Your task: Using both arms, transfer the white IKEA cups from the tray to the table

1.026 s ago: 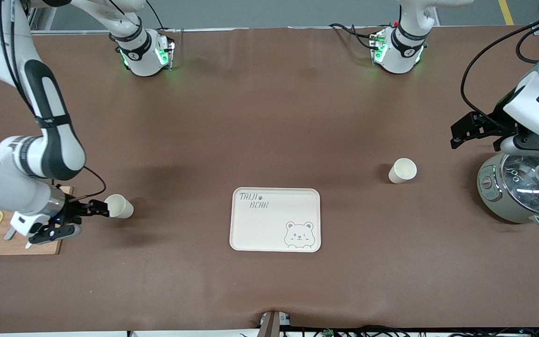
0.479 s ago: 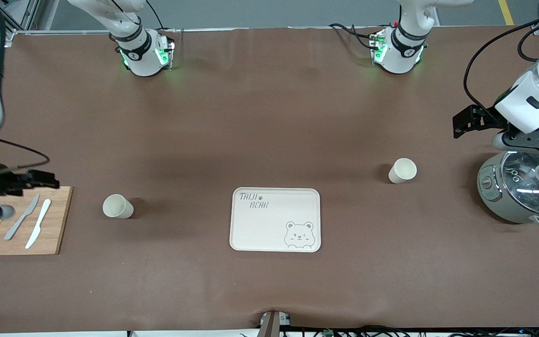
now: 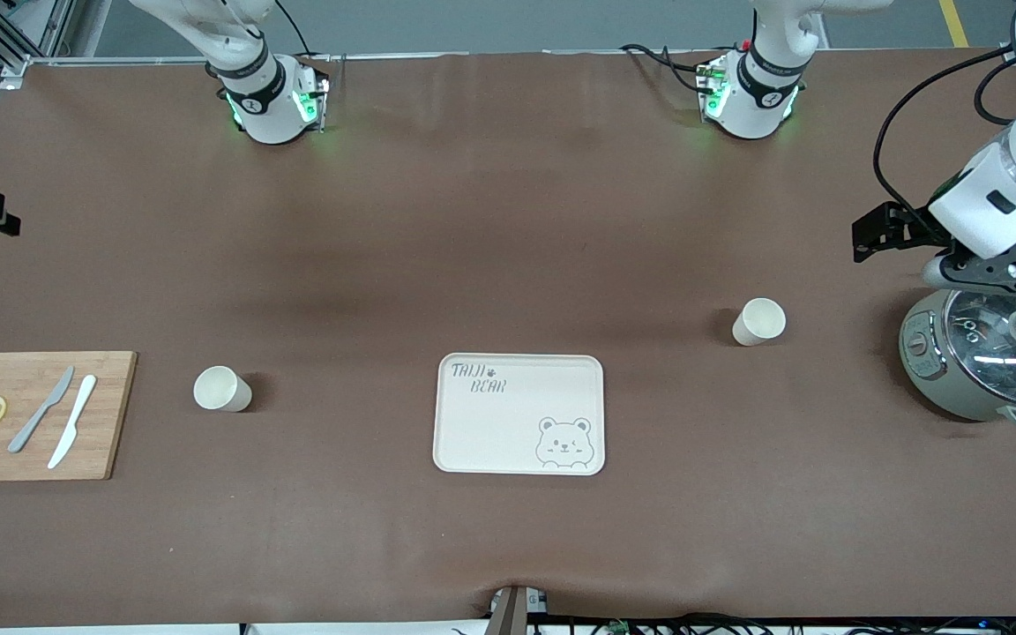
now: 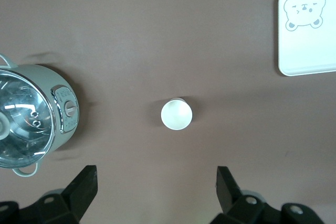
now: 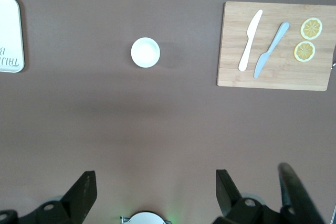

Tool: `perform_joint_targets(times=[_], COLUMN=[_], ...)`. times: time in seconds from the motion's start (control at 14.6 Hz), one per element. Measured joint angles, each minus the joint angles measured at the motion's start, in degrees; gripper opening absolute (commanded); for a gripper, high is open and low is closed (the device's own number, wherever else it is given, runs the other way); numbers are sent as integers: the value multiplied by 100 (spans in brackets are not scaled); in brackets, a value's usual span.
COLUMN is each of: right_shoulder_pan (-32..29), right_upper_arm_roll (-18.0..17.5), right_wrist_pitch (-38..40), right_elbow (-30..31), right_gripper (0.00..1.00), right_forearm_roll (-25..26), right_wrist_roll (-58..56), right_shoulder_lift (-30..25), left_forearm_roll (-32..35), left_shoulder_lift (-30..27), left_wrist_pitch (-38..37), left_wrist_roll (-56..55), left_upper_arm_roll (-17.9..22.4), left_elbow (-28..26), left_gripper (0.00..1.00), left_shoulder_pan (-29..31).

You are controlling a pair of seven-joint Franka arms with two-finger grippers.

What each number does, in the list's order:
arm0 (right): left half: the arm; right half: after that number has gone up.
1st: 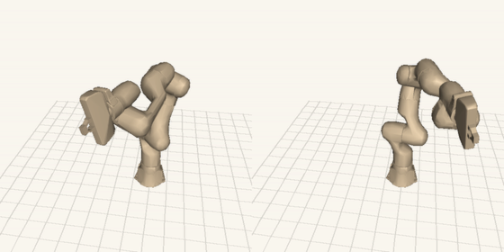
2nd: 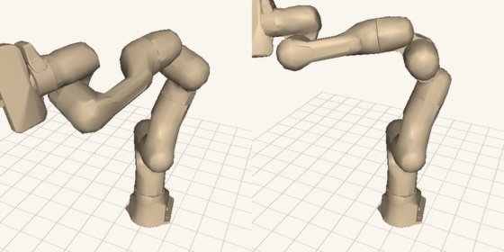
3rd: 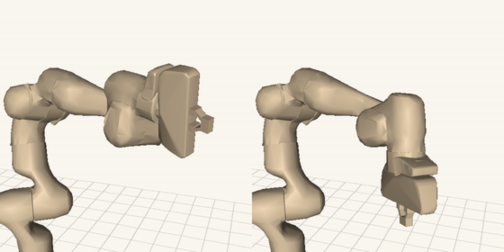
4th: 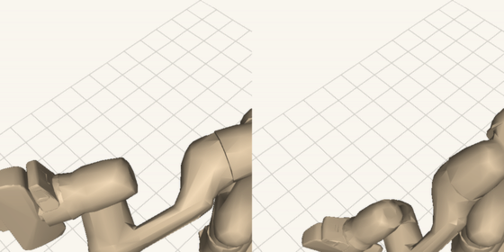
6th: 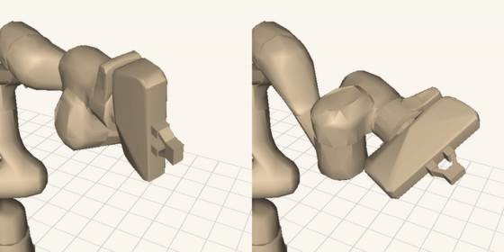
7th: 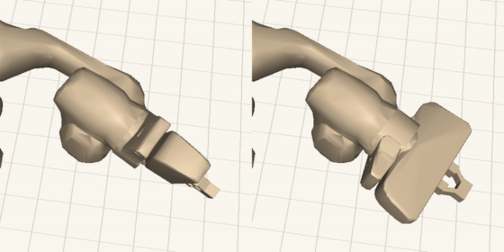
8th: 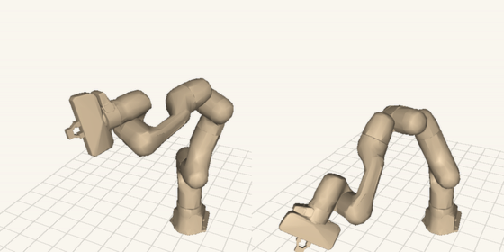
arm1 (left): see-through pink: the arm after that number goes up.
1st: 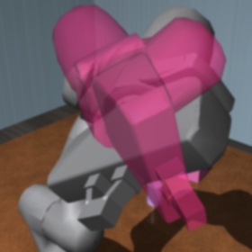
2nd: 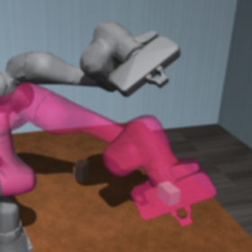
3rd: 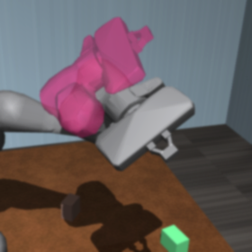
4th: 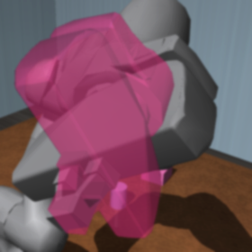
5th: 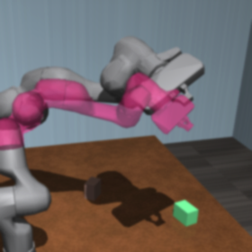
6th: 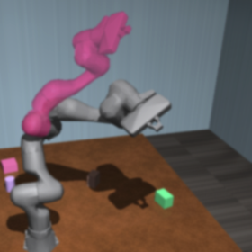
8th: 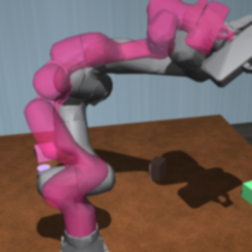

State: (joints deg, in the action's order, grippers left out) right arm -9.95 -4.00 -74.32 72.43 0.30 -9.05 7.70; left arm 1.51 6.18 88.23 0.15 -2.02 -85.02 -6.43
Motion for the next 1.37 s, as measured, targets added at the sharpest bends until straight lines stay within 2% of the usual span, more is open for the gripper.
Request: perform_joint_targets(times=[0.27, 0.41, 0.96, 1.37], right_shoulder_pan=[83, 104, 83, 143], right_upper_arm_roll=[-100, -117, -82, -125], right_wrist_pitch=[-235, -270, -781, -779], right_elbow=[712, 942, 1820, 1911], right_gripper=[100, 100, 100, 100], right_forearm_roll=[-8, -8, -8, -10], right_wrist_roll=[443, 529, 533, 532], right_shoulder_lift=[-726, -917, -1053, -1126], left_forearm_roll=[0, 0, 0, 0], left_shoulder_lift=[11, 21, 31, 29], left_wrist_pitch=[1, 1, 3, 3], left_wrist_roll=[0, 0, -1, -1], left_upper_arm_roll=[0, 0, -13, -97], left_elbow=[1, 1, 26, 41], left_gripper=[100, 100, 100, 100], left_shoulder_pan=[0, -1, -80, -102])
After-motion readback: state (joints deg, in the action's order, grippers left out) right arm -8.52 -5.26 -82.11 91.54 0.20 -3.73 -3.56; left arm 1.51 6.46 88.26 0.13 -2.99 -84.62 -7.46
